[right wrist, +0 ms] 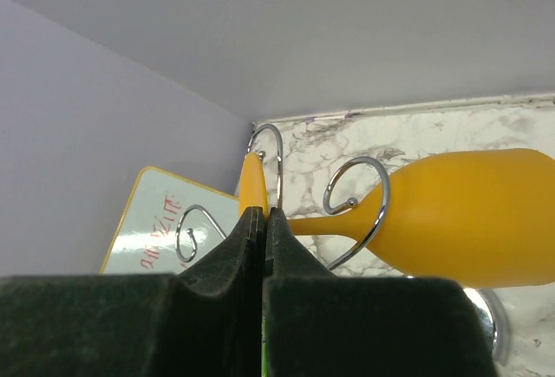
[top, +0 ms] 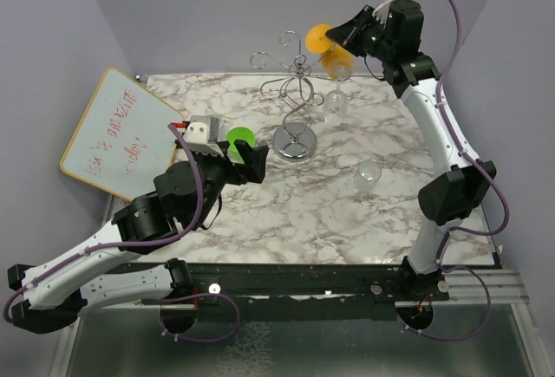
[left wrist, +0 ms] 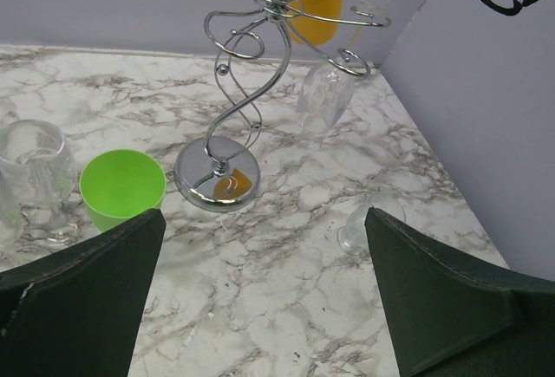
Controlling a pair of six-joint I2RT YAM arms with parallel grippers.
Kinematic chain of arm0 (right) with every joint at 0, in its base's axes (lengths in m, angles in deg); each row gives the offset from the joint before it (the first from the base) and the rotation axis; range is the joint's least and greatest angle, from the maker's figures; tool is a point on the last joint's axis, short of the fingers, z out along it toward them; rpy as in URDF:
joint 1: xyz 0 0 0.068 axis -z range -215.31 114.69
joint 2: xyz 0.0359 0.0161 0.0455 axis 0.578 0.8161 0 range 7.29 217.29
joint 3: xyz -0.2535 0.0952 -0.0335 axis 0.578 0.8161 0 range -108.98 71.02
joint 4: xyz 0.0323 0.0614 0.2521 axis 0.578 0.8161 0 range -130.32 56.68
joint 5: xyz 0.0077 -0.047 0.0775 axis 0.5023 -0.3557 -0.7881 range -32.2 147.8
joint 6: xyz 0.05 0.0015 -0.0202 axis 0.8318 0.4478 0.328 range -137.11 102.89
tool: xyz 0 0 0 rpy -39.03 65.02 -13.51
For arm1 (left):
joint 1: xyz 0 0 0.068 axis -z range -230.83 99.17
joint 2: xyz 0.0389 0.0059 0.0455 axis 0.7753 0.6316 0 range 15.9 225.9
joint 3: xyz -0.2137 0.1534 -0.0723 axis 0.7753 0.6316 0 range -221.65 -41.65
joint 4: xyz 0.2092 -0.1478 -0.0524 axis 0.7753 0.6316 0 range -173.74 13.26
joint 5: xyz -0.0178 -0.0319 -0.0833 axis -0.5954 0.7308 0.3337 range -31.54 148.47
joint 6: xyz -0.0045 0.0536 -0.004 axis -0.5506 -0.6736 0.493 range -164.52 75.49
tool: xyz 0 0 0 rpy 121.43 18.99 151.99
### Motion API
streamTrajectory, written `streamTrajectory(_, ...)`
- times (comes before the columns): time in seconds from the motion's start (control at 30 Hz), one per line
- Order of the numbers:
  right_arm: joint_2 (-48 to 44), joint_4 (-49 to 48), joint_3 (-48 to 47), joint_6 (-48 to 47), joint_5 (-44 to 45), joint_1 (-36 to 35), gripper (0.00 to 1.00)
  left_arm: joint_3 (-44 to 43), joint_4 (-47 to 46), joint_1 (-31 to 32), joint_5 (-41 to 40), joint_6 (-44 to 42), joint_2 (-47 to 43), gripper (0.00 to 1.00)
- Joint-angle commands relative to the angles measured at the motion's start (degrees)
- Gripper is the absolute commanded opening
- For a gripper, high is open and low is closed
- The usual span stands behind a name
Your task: Place the wine glass upside down on the wine glass rack
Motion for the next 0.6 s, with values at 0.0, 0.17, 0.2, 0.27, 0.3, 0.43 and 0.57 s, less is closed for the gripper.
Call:
streamTrajectory(0.0,-1.5,-2.2,0.6,-0.9,5.1,-0.1,0.01,1.0,-0.3,0.1,-0.9,0.4,-0.8,0.99)
streamTrajectory(0.17,-0.3,-3.6,-0.1,-1.6,6.8,0.0,0.01,1.2,-0.4,0.1,-0.8,0.4,-0.8,0.99)
streamTrajectory(0.2,-0.1,-4.3,0.1,-1.7,6.9,0.0,0.01,1.3,-0.3,0.1,-0.8,0.5,-0.8,0.99)
streamTrajectory(0.27,0.3,-5.6,0.2,-1.8,6.8,0.0,0.01,1.4,-0.3,0.1,-0.8,0.5,-0.8,0.99)
streamTrajectory(0.3,0.6,-5.9,0.0,-1.9,6.7,0.0,0.01,1.5,-0.3,0.1,-0.7,0.5,-0.8,0.99)
streamTrajectory(0.43,2.3,-6.4,-0.9,-2.3,5.4,0.0,0.01,1.5,-0.3,0.1,-0.6,0.5,-0.5,0.99)
streamTrajectory(0.57,3.5,-6.6,-1.3,-2.6,3.9,0.0,0.01,1.5,-0.3,0.1,-0.5,0.4,-0.3,0.99)
